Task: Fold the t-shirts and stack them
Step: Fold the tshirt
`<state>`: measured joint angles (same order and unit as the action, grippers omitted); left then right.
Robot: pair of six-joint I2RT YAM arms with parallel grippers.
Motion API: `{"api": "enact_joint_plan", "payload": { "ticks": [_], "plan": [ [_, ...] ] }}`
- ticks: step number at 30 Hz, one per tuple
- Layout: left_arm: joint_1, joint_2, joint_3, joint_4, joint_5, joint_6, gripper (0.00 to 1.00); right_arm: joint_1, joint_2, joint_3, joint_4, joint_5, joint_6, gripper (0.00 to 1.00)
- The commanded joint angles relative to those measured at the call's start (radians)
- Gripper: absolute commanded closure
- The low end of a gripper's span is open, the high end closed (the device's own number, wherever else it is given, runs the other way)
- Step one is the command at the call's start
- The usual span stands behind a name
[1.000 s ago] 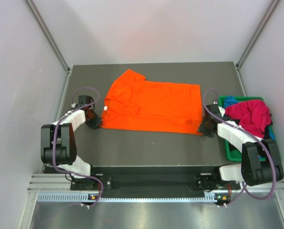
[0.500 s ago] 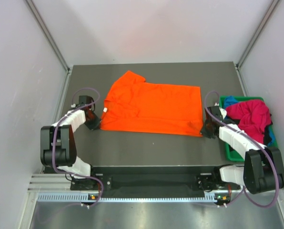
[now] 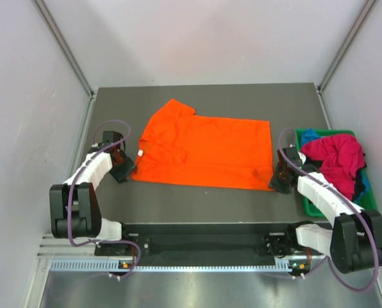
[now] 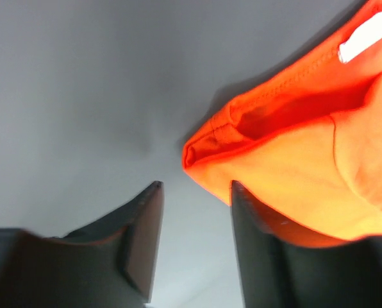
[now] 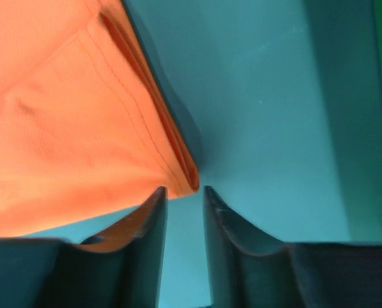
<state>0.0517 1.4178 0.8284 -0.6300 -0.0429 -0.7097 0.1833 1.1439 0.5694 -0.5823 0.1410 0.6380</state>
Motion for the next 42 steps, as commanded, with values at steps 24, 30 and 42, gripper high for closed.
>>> {"api": "enact_joint_plan", "payload": {
  "ticks": [24, 30, 42],
  "plan": [
    [-0.032, 0.681, 0.954, 0.220, 0.208, 0.411, 0.39, -0.176, 0.681, 0.902, 0.199, -0.503, -0.457, 0.64],
    [-0.030, 0.785, 1.005, 0.279, 0.313, 0.466, 0.37, -0.258, 0.861, 1.034, 0.179, -0.569, -0.492, 0.59],
    [-0.049, 1.044, 1.252, 0.294, 0.405, 0.472, 0.39, -0.304, 1.096, 1.233, 0.110, -0.658, -0.518, 0.59]
  ]
}}
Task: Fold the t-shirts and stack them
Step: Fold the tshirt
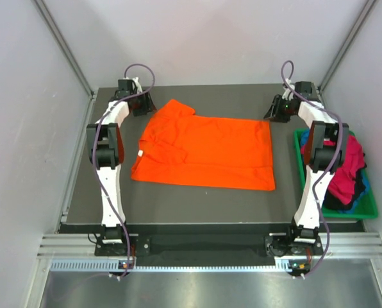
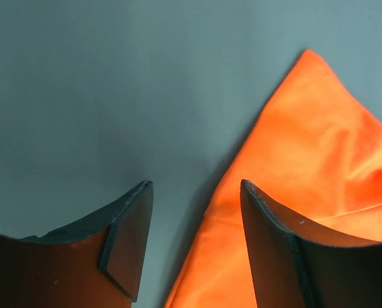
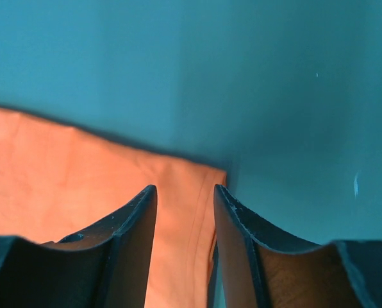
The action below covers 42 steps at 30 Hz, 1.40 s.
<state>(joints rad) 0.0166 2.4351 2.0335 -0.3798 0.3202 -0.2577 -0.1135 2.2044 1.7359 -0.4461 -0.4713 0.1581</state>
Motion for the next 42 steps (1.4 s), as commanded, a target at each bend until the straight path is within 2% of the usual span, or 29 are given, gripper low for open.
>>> {"api": "enact_joint_plan", "payload": {
  "ticks": [1, 5, 9, 19, 20, 21, 24, 25, 28, 32, 37, 40, 42],
  "plan": [
    [-0.014, 0.034, 0.054, 0.047, 0.040, 0.012, 0.39, -0.008, 0.061, 0.095, -0.038, -0.044, -0.051, 0.58],
    [-0.014, 0.058, 0.063, 0.084, 0.100, -0.032, 0.43, -0.008, 0.083, 0.110, -0.085, 0.009, -0.095, 0.58],
    [-0.063, 0.067, 0.067, 0.107, 0.117, -0.026, 0.51, -0.008, 0.083, 0.099, -0.086, 0.045, -0.126, 0.58],
    [-0.063, 0.074, 0.097, 0.114, 0.109, -0.038, 0.89, -0.011, 0.110, 0.099, -0.072, 0.010, -0.186, 0.63],
    [-0.063, 0.074, 0.105, 0.108, 0.111, -0.037, 0.97, -0.011, 0.112, 0.100, -0.066, 0.004, -0.181, 0.64],
    [-0.061, 0.073, 0.108, 0.107, 0.109, -0.032, 1.00, -0.011, 0.115, 0.100, -0.060, -0.003, -0.174, 0.66],
    [-0.060, 0.059, 0.111, 0.099, 0.099, -0.029, 1.00, -0.011, 0.117, 0.090, -0.026, -0.033, -0.127, 0.81],
    [-0.058, 0.053, 0.111, 0.098, 0.097, -0.031, 1.00, -0.012, 0.106, 0.073, -0.017, -0.008, -0.121, 0.89],
    [-0.052, 0.025, 0.106, 0.096, 0.086, -0.055, 1.00, -0.020, 0.060, 0.025, 0.041, 0.020, -0.112, 0.99],
    [-0.038, -0.027, 0.065, 0.117, 0.048, -0.107, 1.00, -0.038, -0.018, -0.073, 0.179, 0.003, -0.075, 1.00],
    [-0.024, -0.146, -0.103, 0.266, 0.049, -0.176, 1.00, -0.037, -0.144, -0.243, 0.346, -0.006, -0.068, 1.00],
    [-0.024, -0.177, -0.124, 0.269, 0.057, -0.175, 1.00, -0.035, -0.196, -0.331, 0.505, -0.056, -0.016, 1.00],
    [0.000, -0.197, -0.134, 0.277, 0.059, -0.175, 1.00, -0.034, -0.206, -0.354, 0.523, -0.047, 0.000, 1.00]
  ]
}}
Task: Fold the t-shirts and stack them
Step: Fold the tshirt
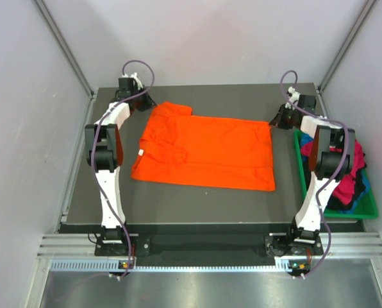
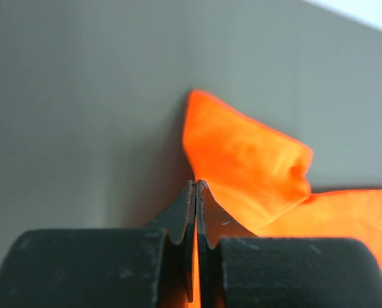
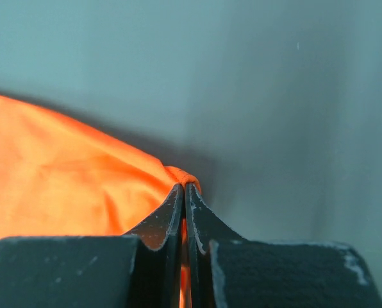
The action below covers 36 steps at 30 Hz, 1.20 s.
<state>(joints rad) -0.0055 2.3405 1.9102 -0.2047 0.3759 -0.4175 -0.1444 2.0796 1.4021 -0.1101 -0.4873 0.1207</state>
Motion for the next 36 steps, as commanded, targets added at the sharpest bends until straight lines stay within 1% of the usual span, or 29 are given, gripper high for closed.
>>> {"api": "enact_joint_plan", "payload": {
  "ticks": [1, 6, 14, 18, 19, 22, 28, 29, 33, 36],
  "plan": [
    [0.025, -0.109, -0.020, 0.102, 0.008, -0.015, 1.00, -0.003, -0.081, -0.025, 0.188, -0.022, 0.048, 1.00],
    [0.032, -0.158, -0.066, 0.111, 0.026, -0.014, 1.00, 0.003, -0.125, -0.089, 0.240, -0.020, 0.063, 1.00],
    [0.033, -0.291, -0.232, 0.120, 0.020, -0.001, 1.00, 0.008, -0.246, -0.192, 0.253, 0.064, 0.091, 1.00],
    [0.033, -0.366, -0.336, 0.102, -0.029, 0.025, 1.00, 0.011, -0.343, -0.323, 0.299, 0.078, 0.138, 1.00],
    [0.035, -0.383, -0.385, 0.105, -0.034, 0.028, 1.00, 0.009, -0.360, -0.348, 0.318, 0.093, 0.157, 1.00],
    [0.035, -0.446, -0.468, 0.114, -0.048, 0.031, 1.00, 0.011, -0.421, -0.436, 0.340, 0.116, 0.192, 1.00],
    [0.033, -0.570, -0.602, 0.119, -0.057, 0.039, 1.00, 0.019, -0.513, -0.552, 0.319, 0.133, 0.237, 1.00],
    [0.033, -0.602, -0.647, 0.131, -0.058, 0.042, 1.00, 0.017, -0.527, -0.578, 0.317, 0.135, 0.237, 1.00],
    [0.032, -0.670, -0.733, 0.134, -0.084, 0.065, 1.00, 0.019, -0.608, -0.639, 0.317, 0.157, 0.232, 1.00],
    [0.033, -0.702, -0.763, 0.107, -0.106, 0.074, 1.00, 0.022, -0.639, -0.681, 0.305, 0.144, 0.237, 1.00]
  ]
}}
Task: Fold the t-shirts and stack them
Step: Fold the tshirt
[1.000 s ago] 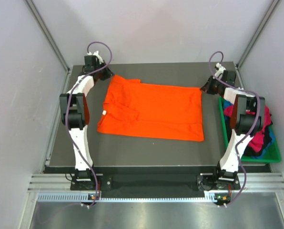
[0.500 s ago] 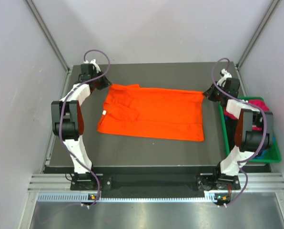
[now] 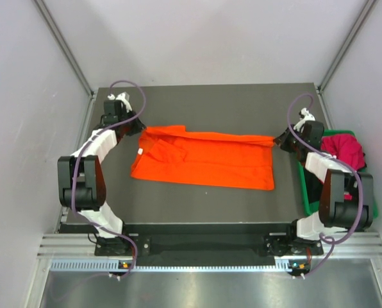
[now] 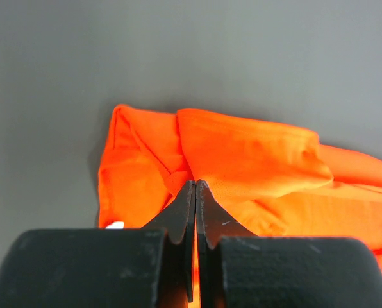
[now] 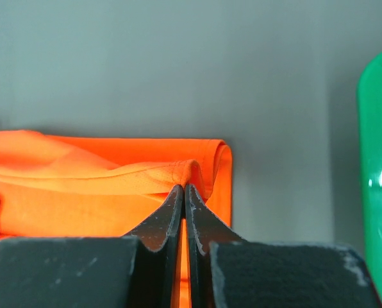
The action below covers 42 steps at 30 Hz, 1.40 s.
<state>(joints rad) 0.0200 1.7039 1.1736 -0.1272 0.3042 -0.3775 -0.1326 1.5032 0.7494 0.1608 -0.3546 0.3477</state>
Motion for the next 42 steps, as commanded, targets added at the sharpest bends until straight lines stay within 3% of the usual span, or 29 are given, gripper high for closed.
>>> {"api": "enact_joint_plan", "payload": {
  "ticks": [1, 8, 19, 25, 29, 33, 38, 42],
  "plan": [
    [0.008, -0.070, -0.028, 0.000, -0.034, 0.034, 1.00, 0.013, -0.072, -0.042, 0.031, 0.011, 0.016, 1.00],
    [0.006, -0.099, -0.097, -0.012, -0.016, 0.012, 1.00, 0.028, -0.161, -0.159, 0.017, 0.005, 0.028, 1.00],
    [0.008, -0.130, -0.114, -0.129, -0.008, 0.035, 1.00, 0.036, -0.216, -0.185, -0.082, 0.051, 0.002, 0.98],
    [0.006, -0.145, -0.118, -0.181, -0.020, 0.034, 1.00, 0.037, -0.245, -0.162, -0.158, 0.085, 0.013, 0.85],
    [0.006, -0.138, -0.095, -0.239, -0.020, 0.048, 1.00, 0.037, -0.250, -0.101, -0.367, 0.172, 0.063, 0.73],
    [0.008, -0.133, -0.086, -0.267, -0.004, 0.055, 0.99, 0.059, -0.277, -0.073, -0.395, 0.170, 0.115, 0.71],
    [0.006, -0.136, -0.081, -0.302, 0.015, 0.065, 0.97, 0.171, -0.270, -0.033, -0.400, 0.247, 0.178, 0.72],
    [0.006, -0.153, -0.086, -0.330, -0.037, 0.058, 0.92, 0.218, -0.216, -0.028, -0.391, 0.290, 0.203, 0.74]
  ]
}}
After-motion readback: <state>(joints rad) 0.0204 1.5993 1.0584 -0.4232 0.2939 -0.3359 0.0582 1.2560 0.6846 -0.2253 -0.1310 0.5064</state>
